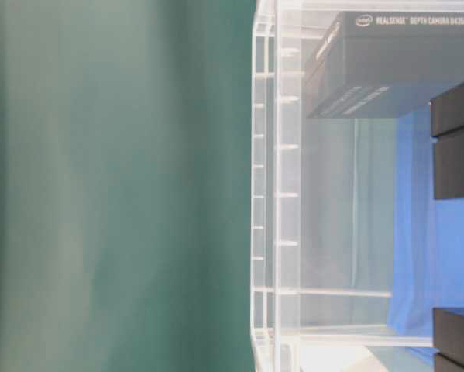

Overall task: Take the box out of the case with the right arm.
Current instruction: 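Move the open right gripper over the right black box in the case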

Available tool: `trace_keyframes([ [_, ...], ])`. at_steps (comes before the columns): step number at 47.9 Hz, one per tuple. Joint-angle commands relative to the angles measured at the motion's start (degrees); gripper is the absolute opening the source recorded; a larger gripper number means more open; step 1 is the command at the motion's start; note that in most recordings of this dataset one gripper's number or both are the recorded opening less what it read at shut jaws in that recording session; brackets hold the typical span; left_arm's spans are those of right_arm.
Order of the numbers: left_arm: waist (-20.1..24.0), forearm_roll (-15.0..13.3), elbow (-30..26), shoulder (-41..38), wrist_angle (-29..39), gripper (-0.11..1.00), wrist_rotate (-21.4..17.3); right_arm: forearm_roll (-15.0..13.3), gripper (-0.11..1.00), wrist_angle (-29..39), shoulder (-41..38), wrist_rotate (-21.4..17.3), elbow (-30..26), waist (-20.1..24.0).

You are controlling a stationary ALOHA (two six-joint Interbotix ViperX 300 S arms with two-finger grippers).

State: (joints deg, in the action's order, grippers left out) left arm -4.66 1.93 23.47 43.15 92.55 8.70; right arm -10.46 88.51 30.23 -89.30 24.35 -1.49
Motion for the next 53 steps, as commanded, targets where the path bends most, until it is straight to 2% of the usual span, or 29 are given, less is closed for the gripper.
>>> trace_keyframes([
  [1, -0.09, 0.09, -0.88, -0.18, -0.26, 0.0, 0.0, -0.09, 0.87, -1.14, 0.44, 3.52, -0.35, -5.19],
  [9, -0.09, 0.09, -0.88, -0.18, -0.26, 0.0, 0.0, 0.88, 0.87, -3.16, 0.18, 10.46, -0.44, -12.22],
  [12, -0.09, 0.18, -0.79, -0.18, -0.26, 0.0, 0.0, 1.41, 0.87, -3.52, 0.18, 11.51, -0.35, -13.18],
  [53, -0.09, 0.18, -0.62, 0.44, -0.35, 0.0, -0.18, 1.76, 0.87, -4.31, -1.93, 11.69, -1.05, -13.27],
])
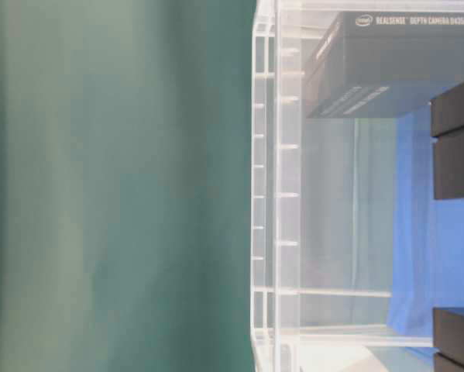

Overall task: Take the box out of the case with the right arm.
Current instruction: 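Move the open right gripper over the right black box in the case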

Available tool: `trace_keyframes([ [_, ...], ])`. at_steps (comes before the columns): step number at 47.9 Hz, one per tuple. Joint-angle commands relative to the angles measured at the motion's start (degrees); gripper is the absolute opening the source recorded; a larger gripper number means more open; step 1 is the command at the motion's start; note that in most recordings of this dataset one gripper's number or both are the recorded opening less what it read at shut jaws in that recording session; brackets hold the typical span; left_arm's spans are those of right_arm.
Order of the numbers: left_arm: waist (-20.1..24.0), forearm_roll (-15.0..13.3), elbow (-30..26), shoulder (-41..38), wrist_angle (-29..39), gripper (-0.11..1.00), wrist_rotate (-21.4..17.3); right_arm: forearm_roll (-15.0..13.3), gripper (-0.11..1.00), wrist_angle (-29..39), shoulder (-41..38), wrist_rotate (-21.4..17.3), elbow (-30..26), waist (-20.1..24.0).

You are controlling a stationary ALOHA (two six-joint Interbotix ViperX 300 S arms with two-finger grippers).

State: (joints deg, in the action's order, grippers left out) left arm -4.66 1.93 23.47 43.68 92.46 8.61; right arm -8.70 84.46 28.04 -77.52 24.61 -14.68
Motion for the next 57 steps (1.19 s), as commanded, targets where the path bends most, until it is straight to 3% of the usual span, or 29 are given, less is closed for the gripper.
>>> trace_keyframes([
  [1, -0.09, 0.26, -0.53, -0.09, -0.26, 0.0, -0.09, 0.09, 0.87, -0.26, 0.26, -0.09, -1.32, -0.09],
  [15, -0.09, 0.18, -0.62, -0.53, -0.35, 0.0, 0.0, 2.2, 0.87, -6.42, -5.45, 0.0, -6.33, 0.62],
  [35, -0.09, 0.18, -0.53, 0.09, -0.44, 0.0, -0.09, 2.37, 0.87, -7.47, -21.62, 0.09, -21.71, 3.6],
  [57, -0.09, 0.18, -0.44, 1.05, -0.44, 0.0, 0.0, 2.46, 0.87, -5.8, -24.43, -0.09, -24.52, 4.13],
])
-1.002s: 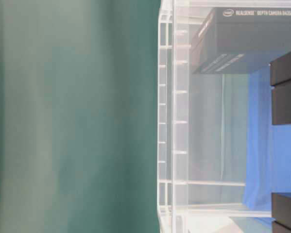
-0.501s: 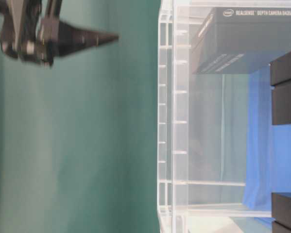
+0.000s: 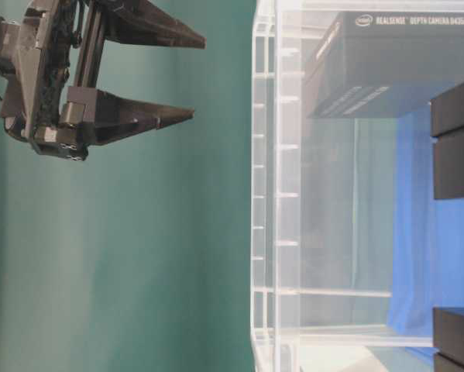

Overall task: Take the box out of the case with the right arm.
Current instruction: 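Move the open right gripper over the right black box in the case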

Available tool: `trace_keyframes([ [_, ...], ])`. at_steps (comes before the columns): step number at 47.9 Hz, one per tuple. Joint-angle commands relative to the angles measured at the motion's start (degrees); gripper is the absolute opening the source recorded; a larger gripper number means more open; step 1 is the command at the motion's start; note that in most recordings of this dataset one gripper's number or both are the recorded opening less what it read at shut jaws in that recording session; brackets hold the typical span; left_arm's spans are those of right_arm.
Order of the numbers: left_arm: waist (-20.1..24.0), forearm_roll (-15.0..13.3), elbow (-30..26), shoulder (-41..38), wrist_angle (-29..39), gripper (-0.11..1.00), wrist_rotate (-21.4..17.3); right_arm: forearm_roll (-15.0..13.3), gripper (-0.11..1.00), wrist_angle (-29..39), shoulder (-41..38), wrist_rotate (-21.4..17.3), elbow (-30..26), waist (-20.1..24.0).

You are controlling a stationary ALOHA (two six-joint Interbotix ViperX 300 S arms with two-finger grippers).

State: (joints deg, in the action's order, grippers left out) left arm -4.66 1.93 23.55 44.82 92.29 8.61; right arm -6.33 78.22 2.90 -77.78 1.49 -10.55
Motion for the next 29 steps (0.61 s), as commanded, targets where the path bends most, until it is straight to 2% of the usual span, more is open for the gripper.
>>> trace_keyframes([
  [1, -0.09, 0.18, -0.44, -0.09, -0.18, 0.0, 0.0, 0.09, 0.87, 0.62, 0.7, 0.18, -1.41, -0.09],
  [29, -0.09, 0.18, -0.53, -0.26, -0.26, 0.0, 0.0, 0.0, 0.88, 1.14, 0.62, 0.26, -1.32, 0.0],
])
